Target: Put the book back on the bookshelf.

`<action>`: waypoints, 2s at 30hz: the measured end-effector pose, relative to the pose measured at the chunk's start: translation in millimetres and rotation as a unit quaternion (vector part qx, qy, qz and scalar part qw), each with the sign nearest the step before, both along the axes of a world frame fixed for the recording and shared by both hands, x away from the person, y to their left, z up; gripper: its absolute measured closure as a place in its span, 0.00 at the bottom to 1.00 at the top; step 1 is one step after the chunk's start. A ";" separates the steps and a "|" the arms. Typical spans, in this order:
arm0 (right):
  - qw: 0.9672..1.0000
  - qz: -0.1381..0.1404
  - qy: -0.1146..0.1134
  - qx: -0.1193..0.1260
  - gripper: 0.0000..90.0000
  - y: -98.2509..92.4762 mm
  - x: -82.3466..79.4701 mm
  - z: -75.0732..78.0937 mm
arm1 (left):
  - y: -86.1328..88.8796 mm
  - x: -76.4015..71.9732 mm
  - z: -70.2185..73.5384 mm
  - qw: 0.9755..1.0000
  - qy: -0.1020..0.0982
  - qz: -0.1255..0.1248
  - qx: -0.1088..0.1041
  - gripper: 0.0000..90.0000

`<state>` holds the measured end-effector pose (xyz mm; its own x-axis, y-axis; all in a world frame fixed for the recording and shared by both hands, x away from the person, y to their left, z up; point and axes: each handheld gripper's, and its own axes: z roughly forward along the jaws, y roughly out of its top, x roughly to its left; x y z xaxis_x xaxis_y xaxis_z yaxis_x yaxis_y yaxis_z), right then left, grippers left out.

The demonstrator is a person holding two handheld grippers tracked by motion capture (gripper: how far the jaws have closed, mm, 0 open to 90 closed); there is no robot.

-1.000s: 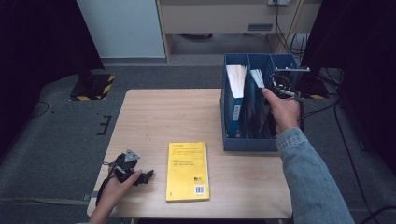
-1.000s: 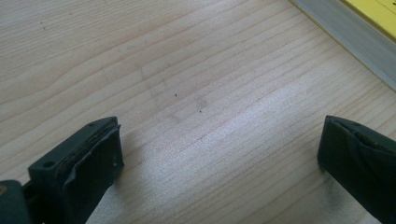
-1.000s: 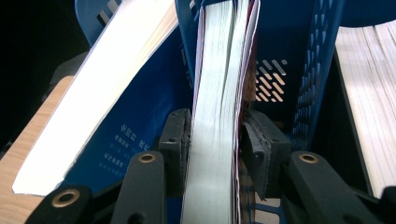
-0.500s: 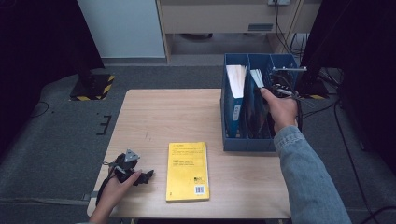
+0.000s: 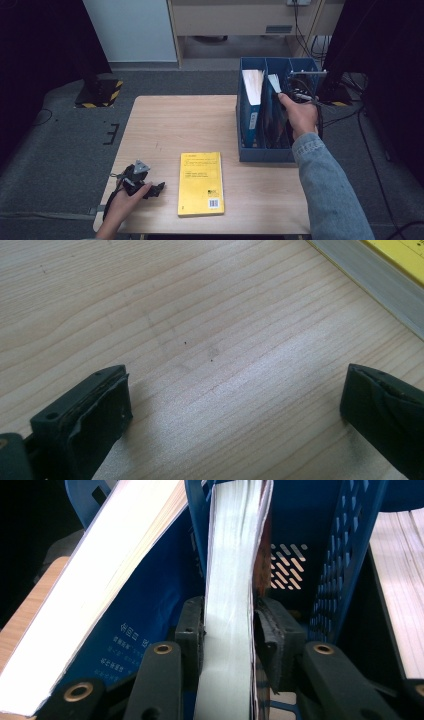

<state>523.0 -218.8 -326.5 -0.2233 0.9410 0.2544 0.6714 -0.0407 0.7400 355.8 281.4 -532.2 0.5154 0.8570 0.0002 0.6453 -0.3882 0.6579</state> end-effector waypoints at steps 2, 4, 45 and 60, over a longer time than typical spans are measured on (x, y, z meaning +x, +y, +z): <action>1.000 -0.001 -0.005 -0.003 0.75 -0.5 -0.5 -0.1 | -0.3 0.0 -0.1 1.000 -0.001 -0.001 0.000 0.00; 1.000 -0.005 -0.008 -0.008 0.77 -0.1 -1.2 0.8 | -0.4 0.0 -0.2 1.000 -0.001 -0.002 0.000 0.00; 0.993 -0.077 -0.057 -0.071 0.81 5.1 31.4 9.6 | 0.1 0.0 0.1 1.000 0.001 -0.005 0.001 0.00; 0.994 -0.080 -0.061 -0.044 0.73 1.0 27.4 -1.5 | -0.5 -0.1 0.1 1.000 0.001 -0.005 0.001 0.00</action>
